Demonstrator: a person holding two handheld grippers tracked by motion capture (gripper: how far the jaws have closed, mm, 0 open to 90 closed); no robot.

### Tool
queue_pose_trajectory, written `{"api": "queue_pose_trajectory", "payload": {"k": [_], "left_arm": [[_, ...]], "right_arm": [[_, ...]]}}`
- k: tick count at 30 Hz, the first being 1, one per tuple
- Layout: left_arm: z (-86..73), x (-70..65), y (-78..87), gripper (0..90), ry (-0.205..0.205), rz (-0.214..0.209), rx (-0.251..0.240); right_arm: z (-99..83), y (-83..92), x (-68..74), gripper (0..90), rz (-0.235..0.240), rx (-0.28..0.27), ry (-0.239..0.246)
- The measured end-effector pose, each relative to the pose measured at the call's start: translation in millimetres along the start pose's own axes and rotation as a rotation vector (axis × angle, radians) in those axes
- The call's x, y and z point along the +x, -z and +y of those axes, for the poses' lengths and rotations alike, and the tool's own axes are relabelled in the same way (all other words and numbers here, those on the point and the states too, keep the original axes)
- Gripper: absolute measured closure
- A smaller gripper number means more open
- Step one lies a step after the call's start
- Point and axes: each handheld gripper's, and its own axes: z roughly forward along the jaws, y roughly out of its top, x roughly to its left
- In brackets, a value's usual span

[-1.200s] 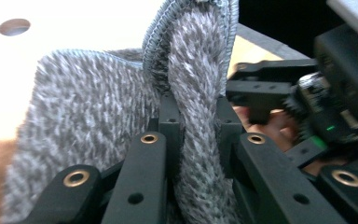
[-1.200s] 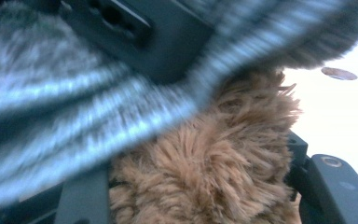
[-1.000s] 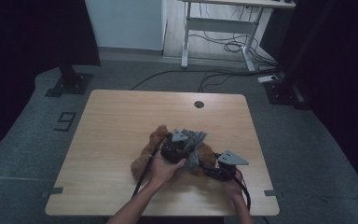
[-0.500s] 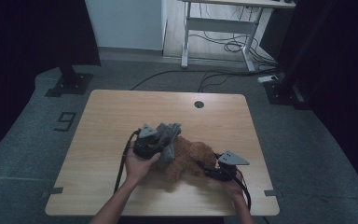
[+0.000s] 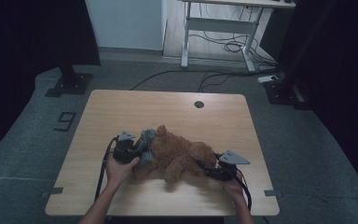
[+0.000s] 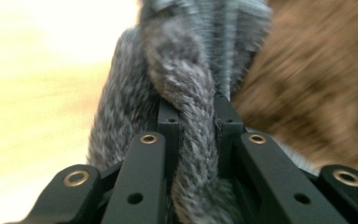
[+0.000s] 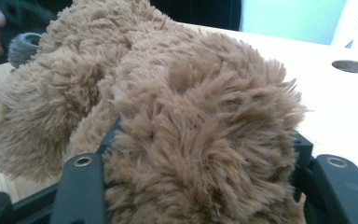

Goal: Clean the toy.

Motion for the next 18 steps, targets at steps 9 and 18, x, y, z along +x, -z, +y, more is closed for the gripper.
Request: {"api": "queue_pose_trajectory", "payload": {"k": [9,18], "left_arm": [[20.0,-5.9,26.4,78.8,-0.001,-0.03,-0.113],[62.3,-74.9,51.5,79.0,-0.16,-0.13,-0.241]], "right_arm": [[-0.1,0.1,-1.5,37.6,0.0,0.001,-0.004],[0.8,0.0,-1.1,37.6,-0.001,0.006,-0.007]]}}
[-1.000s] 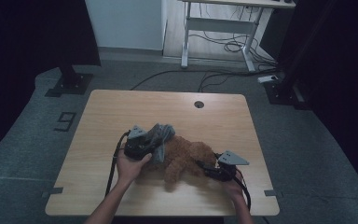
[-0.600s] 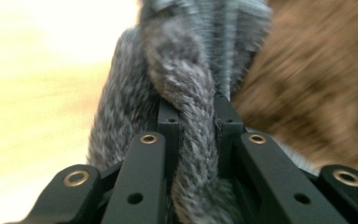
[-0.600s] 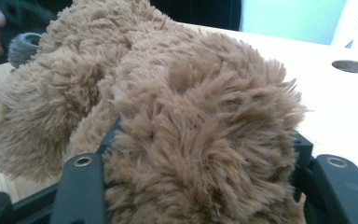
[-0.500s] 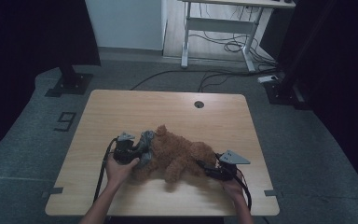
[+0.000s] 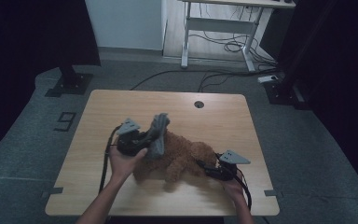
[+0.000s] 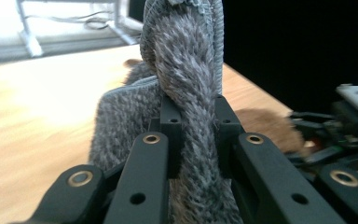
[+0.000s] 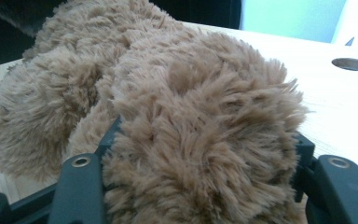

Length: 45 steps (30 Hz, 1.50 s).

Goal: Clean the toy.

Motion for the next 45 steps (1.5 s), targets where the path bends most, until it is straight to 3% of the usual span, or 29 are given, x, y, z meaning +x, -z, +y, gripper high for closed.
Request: {"api": "queue_pose_trajectory", "payload": {"k": [2,3,5,6,7,10,11,12,14,17,20,23,24,27,30,37,41,45], "left_arm": [[12.1,-26.6,-25.2,79.0,-0.055,-0.031,0.025],[12.1,-26.6,-25.2,79.0,-0.055,-0.031,0.025],[16.8,-46.1,-52.0,79.0,-0.086,-0.054,0.063],[16.6,-60.5,-74.8,78.9,-0.097,-0.074,0.101],[16.6,-60.5,-74.8,78.9,-0.097,-0.074,0.101],[10.0,-86.1,-121.8,78.7,-0.13,-0.097,0.195],[10.0,-86.1,-121.8,78.6,-0.13,-0.097,0.195],[2.1,-90.6,-137.9,78.5,-0.148,-0.082,0.247],[-3.8,-89.0,-143.0,78.5,-0.136,-0.088,0.255],[-9.4,-78.3,-138.1,78.4,-0.1,-0.093,0.234],[-14.1,-57.6,-118.4,78.5,-0.099,-0.021,0.225],[-20.4,-39.6,-100.2,78.7,-0.042,-0.033,0.199],[-22.9,-33.6,-87.4,78.7,-0.056,-0.022,0.185],[-24.0,-27.4,-76.8,78.7,-0.062,-0.005,0.167],[-28.1,-2.3,-55.1,78.6,-0.01,0.021,0.133],[-39.7,23.9,-34.4,78.5,0.055,0.024,0.106],[-46.3,36.0,-21.2,78.3,0.075,0.061,0.099],[-55.9,51.0,-14.8,78.2,0.108,0.098,0.121]], "right_arm": [[0.5,0.2,0.1,37.5,0.002,0.005,0.005],[0.5,0.2,0.1,37.5,0.002,0.005,0.005],[0.6,0.5,1.3,37.4,0.0,0.004,0.013],[1.0,1.1,2.2,37.3,-0.001,0.008,0.023],[1.0,1.1,2.2,37.3,-0.001,0.008,0.023],[1.4,1.8,3.6,37.4,-0.004,0.01,0.04],[1.4,1.8,3.6,37.4,-0.004,0.01,0.04],[1.5,2.2,5.0,37.4,-0.008,0.01,0.056],[1.6,2.5,5.1,37.4,-0.009,0.012,0.059],[0.0,2.5,3.8,37.4,-0.008,0.017,0.053],[-0.1,2.5,3.4,37.4,-0.009,0.016,0.048],[-0.2,2.1,4.3,37.4,-0.01,0.014,0.048],[-0.1,1.4,5.1,37.4,-0.013,0.011,0.049],[-0.3,1.6,4.3,37.4,-0.013,0.014,0.037],[-1.2,1.7,2.7,37.4,-0.009,0.01,0.024],[-0.8,1.4,3.4,37.4,-0.008,0.006,0.029],[-0.4,1.5,3.2,37.4,-0.008,0.009,0.025],[-0.3,1.8,1.7,36.6,-0.004,0.014,0.014]]}}
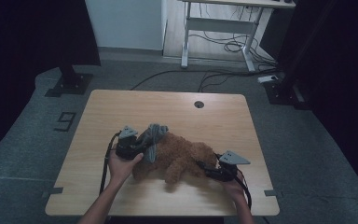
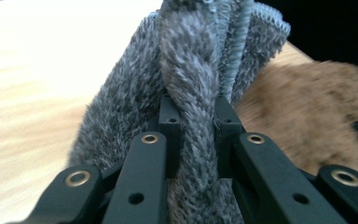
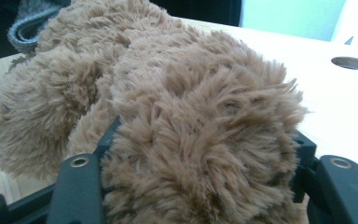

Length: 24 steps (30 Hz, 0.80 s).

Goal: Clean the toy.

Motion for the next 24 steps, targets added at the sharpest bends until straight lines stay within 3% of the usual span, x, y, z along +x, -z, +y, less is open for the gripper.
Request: {"api": "queue_pose_trajectory", "payload": {"k": [1,6,10,12,13,14,15,17,19,21,22,23,24], "left_arm": [[-4.7,5.6,-1.0,78.2,0.02,-0.004,0.018],[-23.2,14.5,-9.7,78.1,0.047,0.002,0.077],[-35.4,15.6,-14.5,78.1,0.069,0.004,0.062],[-39.3,14.0,-14.1,78.1,0.064,0.013,0.048],[-41.5,13.2,-13.5,78.1,0.067,0.014,0.038],[-41.5,13.2,-13.5,78.1,0.067,0.014,0.038],[-43.0,12.8,-13.1,78.1,0.066,0.009,0.032],[-43.5,12.0,-12.4,78.1,0.068,0.005,0.03],[-42.7,10.7,-11.5,78.2,0.072,-0.011,0.028],[-42.1,10.4,-11.5,78.2,0.074,-0.033,0.025],[-41.8,9.6,-11.9,78.3,0.081,-0.049,0.023],[-41.3,7.7,-12.7,78.5,0.096,-0.078,0.022],[-41.3,7.7,-12.7,78.5,0.096,-0.078,0.022]], "right_arm": [[0.1,0.1,0.0,36.4,0.001,0.001,0.0],[2.3,1.0,0.5,32.6,0.004,0.018,-0.01],[2.9,1.6,2.2,23.0,-0.027,0.028,-0.039],[5.8,0.8,3.6,18.0,-0.045,0.06,-0.068],[8.4,0.0,2.7,14.1,-0.053,0.101,-0.113],[8.4,0.0,2.7,14.1,-0.053,0.101,-0.113],[9.4,-0.2,1.6,12.5,-0.055,0.138,-0.159],[9.5,-0.4,1.1,12.0,-0.055,0.147,-0.171],[9.8,-3.1,-1.4,9.9,-0.036,0.226,-0.256],[9.3,-3.9,-1.9,10.1,-0.028,0.241,-0.267],[8.5,-5.4,-1.5,12.8,-0.013,0.262,-0.276],[9.1,-5.2,0.5,21.3,0.007,0.274,-0.265],[9.1,-5.2,0.5,21.3,0.007,0.274,-0.265]]}}
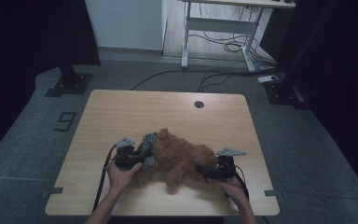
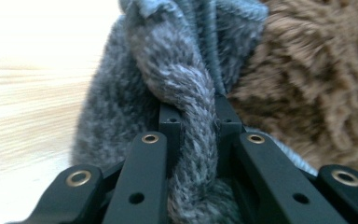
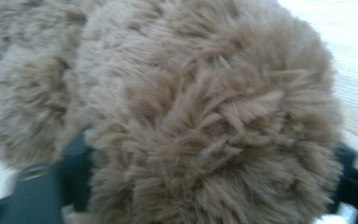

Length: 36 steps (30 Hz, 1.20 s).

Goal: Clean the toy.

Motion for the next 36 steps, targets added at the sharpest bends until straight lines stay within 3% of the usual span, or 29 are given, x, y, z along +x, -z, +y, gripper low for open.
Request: {"api": "queue_pose_trajectory", "payload": {"k": [1,2,4,7,11,14,15,16,17,19,20,21,22,23,24,25,28,30,31,32,34,35,36], "left_arm": [[0.1,-2.4,-0.8,78.7,0.017,-0.028,-0.001],[0.1,-2.4,-0.8,78.8,0.017,-0.028,-0.001],[0.3,-4.5,-0.8,79.0,0.033,-0.047,-0.011],[2.0,-5.2,0.4,79.4,0.052,-0.066,-0.023],[8.7,-2.4,3.9,79.4,0.064,-0.086,-0.044],[20.1,-1.6,8.5,79.4,0.049,-0.084,-0.082],[28.0,-0.1,9.6,79.4,0.043,-0.082,-0.099],[28.0,-0.1,9.6,79.3,0.043,-0.082,-0.099],[33.4,2.5,6.6,79.2,0.034,-0.067,-0.094],[32.0,6.6,0.6,79.0,0.05,-0.058,-0.071],[32.0,6.6,0.6,79.0,0.05,-0.058,-0.071],[28.8,7.6,-2.0,78.9,0.051,-0.056,-0.052],[25.4,7.3,-3.6,78.9,0.047,-0.054,-0.039],[21.7,6.9,-5.0,78.5,0.043,-0.057,-0.022],[18.9,6.4,-5.6,78.5,0.042,-0.058,-0.018],[14.7,6.2,-5.0,78.4,0.049,-0.07,-0.023],[10.8,3.3,1.7,78.1,0.045,-0.069,-0.022],[11.6,1.7,10.6,77.9,0.035,-0.06,-0.041],[16.8,0.2,24.1,77.9,0.028,-0.052,-0.08],[16.8,0.2,24.1,77.9,0.028,-0.052,-0.08],[29.3,-3.2,39.1,77.9,0.012,-0.05,-0.126],[42.7,-8.3,46.1,77.8,-0.017,-0.044,-0.144],[42.7,-8.3,46.1,77.7,-0.017,-0.044,-0.144]], "right_arm": [[2.0,3.1,1.9,32.1,0.007,0.011,0.014],[2.0,3.1,1.9,32.1,0.007,0.011,0.014],[3.8,6.3,6.5,40.4,0.013,0.005,0.057],[6.1,9.9,15.5,48.8,-0.004,-0.063,0.147],[8.9,10.5,18.9,50.7,-0.031,-0.115,0.201],[16.0,10.8,23.4,50.9,-0.069,-0.225,0.282],[22.1,9.4,24.3,49.5,-0.108,-0.284,0.343],[22.1,9.4,24.3,49.5,-0.108,-0.284,0.343],[25.5,5.7,22.6,47.0,-0.159,-0.335,0.41],[24.5,-0.9,16.1,44.2,-0.178,-0.327,0.438],[24.5,-0.9,16.1,44.2,-0.178,-0.327,0.438],[17.1,-9.4,7.7,43.0,-0.177,-0.285,0.438],[17.1,-9.4,7.7,43.0,-0.177,-0.285,0.438],[6.4,-14.9,0.0,41.5,-0.165,-0.252,0.43],[6.4,-14.9,0.0,41.5,-0.165,-0.252,0.43],[0.8,-11.0,-3.6,40.3,-0.135,-0.266,0.413],[-2.3,-6.3,-2.1,38.5,-0.123,-0.251,0.428],[-6.3,-2.7,-2.1,36.8,-0.107,-0.246,0.428],[-9.3,-0.1,-2.8,35.5,-0.106,-0.24,0.428],[-9.3,-0.1,-2.8,35.5,-0.106,-0.24,0.428],[-12.0,0.5,-3.9,34.7,-0.097,-0.249,0.426],[-12.2,-0.2,-4.5,34.4,-0.092,-0.253,0.423],[-12.2,-0.2,-4.5,34.4,-0.092,-0.253,0.423]]}}
